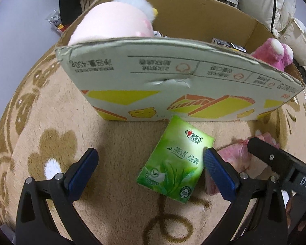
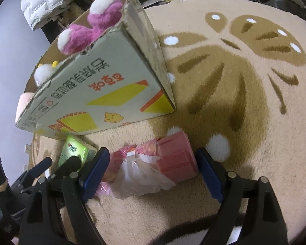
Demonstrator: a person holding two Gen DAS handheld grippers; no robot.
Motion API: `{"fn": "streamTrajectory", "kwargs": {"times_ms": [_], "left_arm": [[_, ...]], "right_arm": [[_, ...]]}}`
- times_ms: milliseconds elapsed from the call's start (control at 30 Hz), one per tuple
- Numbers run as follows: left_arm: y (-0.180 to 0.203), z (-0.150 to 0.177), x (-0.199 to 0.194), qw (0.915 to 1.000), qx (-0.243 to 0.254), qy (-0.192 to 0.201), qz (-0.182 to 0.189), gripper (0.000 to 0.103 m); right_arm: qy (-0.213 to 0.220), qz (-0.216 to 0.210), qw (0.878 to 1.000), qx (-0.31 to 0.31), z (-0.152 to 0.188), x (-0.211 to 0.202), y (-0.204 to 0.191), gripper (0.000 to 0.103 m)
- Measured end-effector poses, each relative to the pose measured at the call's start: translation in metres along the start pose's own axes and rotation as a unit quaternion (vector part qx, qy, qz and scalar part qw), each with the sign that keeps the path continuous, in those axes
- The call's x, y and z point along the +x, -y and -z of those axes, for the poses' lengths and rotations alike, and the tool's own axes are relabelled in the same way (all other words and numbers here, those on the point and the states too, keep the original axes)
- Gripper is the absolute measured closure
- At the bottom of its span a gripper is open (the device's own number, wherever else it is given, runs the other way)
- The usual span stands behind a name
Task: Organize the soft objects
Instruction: 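Move both tools to the green tissue pack and pink packet beside the box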
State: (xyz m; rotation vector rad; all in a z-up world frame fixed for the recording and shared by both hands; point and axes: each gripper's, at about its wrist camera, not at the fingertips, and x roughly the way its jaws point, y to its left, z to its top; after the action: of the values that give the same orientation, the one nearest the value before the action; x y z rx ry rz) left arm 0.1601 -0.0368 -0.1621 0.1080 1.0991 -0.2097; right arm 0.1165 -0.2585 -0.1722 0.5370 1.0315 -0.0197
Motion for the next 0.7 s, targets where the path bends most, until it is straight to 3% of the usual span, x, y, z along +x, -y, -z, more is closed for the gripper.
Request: {"fn": "streamTrajectory", "kwargs": {"times_ms": [333, 433, 500, 533, 700], "left_arm": [[0.007, 0.004, 0.005, 0.9998, 0.017, -0.010, -0.001, 0.002], [0.009, 0.006, 0.006, 0.9998, 0.021, -0.008, -0.003, 0.014], [0.013, 0.008, 0.006, 0.9997, 0.021, -0.008, 0.003, 0.041], [0.014, 0.008, 0.006, 0.9997, 0.021, -0.008, 0.007, 0.049], [0.022, 0.012, 0.009, 0.9994, 0.025, -0.021, 0.012, 0.050]], "right_arm": [[0.004, 0.007, 1.000, -0.012, -0.001, -0.001, -0.001, 0.012], [0.002, 0.013, 1.000, -0.019, -0.002, 0.001, -0.004, 0.012], [0.000, 0.016, 1.000, -0.021, -0.001, 0.002, -0.007, 0.012], [0.000, 0.017, 1.000, -0.021, 0.000, 0.001, -0.007, 0.012], [-0.010, 0.022, 1.000, 0.002, 0.001, -0.008, 0.000, 0.012]]}}
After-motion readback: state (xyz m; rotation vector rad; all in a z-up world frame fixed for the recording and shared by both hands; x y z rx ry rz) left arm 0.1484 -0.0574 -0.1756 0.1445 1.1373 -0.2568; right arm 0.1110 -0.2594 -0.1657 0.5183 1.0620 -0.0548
